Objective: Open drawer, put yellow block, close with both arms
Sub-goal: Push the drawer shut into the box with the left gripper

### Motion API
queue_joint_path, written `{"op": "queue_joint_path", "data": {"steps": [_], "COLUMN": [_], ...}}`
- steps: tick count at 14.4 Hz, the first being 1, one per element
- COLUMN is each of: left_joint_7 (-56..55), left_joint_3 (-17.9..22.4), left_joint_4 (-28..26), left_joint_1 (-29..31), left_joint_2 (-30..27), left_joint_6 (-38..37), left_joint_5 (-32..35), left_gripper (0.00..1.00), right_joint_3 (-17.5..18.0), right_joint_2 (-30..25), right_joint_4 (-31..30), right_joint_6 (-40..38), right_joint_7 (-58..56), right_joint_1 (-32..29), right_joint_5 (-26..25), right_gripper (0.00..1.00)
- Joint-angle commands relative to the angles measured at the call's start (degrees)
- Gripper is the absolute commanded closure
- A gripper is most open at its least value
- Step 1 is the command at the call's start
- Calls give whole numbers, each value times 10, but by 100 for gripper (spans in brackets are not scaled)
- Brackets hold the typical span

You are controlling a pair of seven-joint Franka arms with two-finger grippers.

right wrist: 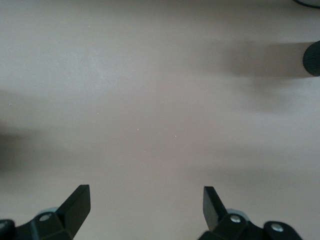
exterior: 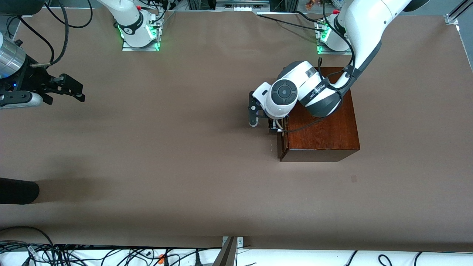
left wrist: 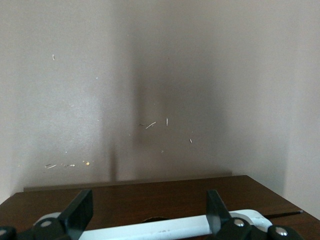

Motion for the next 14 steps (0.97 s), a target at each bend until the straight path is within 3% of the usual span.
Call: {"op": "queue_joint_path", "data": {"steps": [1,4,7,10,14], "left_joint_7": [12,3,-71,-199,-332], "left_joint_3": [2,-2,-18,-40,-37], "left_joint_4": [-5,-1,4,73,202], "left_joint_1": [4,5,4,2,4], "left_joint_2": [-21,-30,-78,-104,-110], "left_joint_6": [-16,-17,-56,-172,-343], "left_joint_5": [12,2,-5,-9,-7], "left_gripper": [0,0,0,0,0], "right_joint_3": [-1,-1,-1,-2,-2], "right_joint_2": [4,5,5,5,5], "right_joint_4": [11,11,11,11,11], "right_joint_6": [2,3,3,3,4], "right_joint_7": [5,7,7,6,5], "right_joint_1": [1,1,1,0,1], "right_joint_5": [3,2,0,0,-2], "right_gripper": [0,0,0,0,0]}}
